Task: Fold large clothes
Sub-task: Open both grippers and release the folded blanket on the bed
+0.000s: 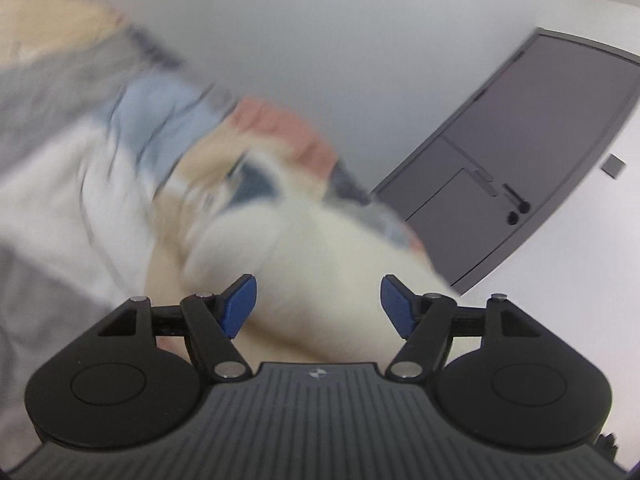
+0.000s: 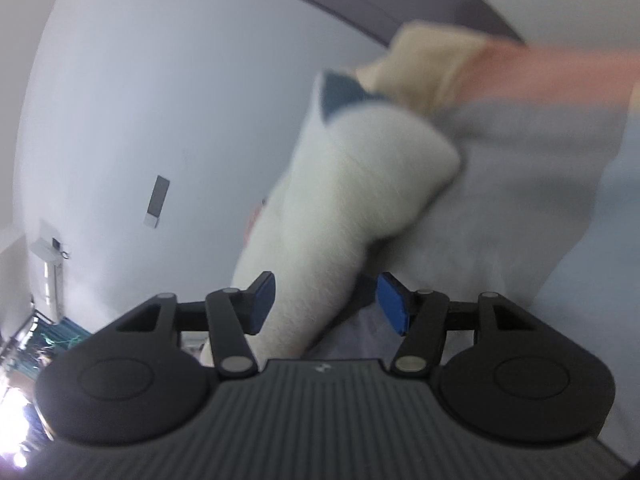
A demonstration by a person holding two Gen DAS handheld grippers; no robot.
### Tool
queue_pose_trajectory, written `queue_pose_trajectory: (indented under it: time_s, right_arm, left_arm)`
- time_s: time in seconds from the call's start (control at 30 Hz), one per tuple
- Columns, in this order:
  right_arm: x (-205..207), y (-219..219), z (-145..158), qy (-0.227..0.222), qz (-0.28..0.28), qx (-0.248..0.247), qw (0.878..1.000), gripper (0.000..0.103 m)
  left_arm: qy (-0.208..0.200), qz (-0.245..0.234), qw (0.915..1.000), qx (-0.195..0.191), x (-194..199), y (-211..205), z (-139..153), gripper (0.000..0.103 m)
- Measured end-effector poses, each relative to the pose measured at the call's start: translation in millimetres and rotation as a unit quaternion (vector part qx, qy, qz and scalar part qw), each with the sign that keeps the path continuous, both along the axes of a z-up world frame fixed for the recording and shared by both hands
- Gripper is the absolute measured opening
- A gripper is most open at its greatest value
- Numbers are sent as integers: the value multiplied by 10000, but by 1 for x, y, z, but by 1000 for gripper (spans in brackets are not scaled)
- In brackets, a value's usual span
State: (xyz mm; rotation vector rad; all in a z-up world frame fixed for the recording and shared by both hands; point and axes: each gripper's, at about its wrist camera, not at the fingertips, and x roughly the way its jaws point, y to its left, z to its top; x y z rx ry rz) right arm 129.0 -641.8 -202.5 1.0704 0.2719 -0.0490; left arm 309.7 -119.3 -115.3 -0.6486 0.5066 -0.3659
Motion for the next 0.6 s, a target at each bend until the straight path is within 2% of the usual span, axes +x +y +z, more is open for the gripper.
queue_pose_trajectory:
  time_s: [0.1,0.17,0.33,0.47,0.53,0.6]
  right_arm:
    - [-9,10,51,-239,12,-381,9990,60]
    - [-19,20,89,-409,79,-800,9959,60]
    - [-40,58,181,-708,175,-1949,9781,60]
    - [-75,85,221,-803,136,-2640,9611,60]
    - [-90,107,235,-633,-120,-3238,9439,61]
    - [-108,122,243,-646,-203,-3604,9304,61]
  left_arm:
    - [-467,-36,9975,525,-18,-7,53,73]
    - [-657,-82,9935,922,-33,-13,86,73]
    - [-1026,-207,9813,1616,-74,-24,148,73]
    - [-1440,-182,9648,2193,-121,-34,178,74]
    - [-1638,-189,9567,2400,-144,-39,190,74]
    - [-1767,-230,9520,2489,-165,-42,197,74]
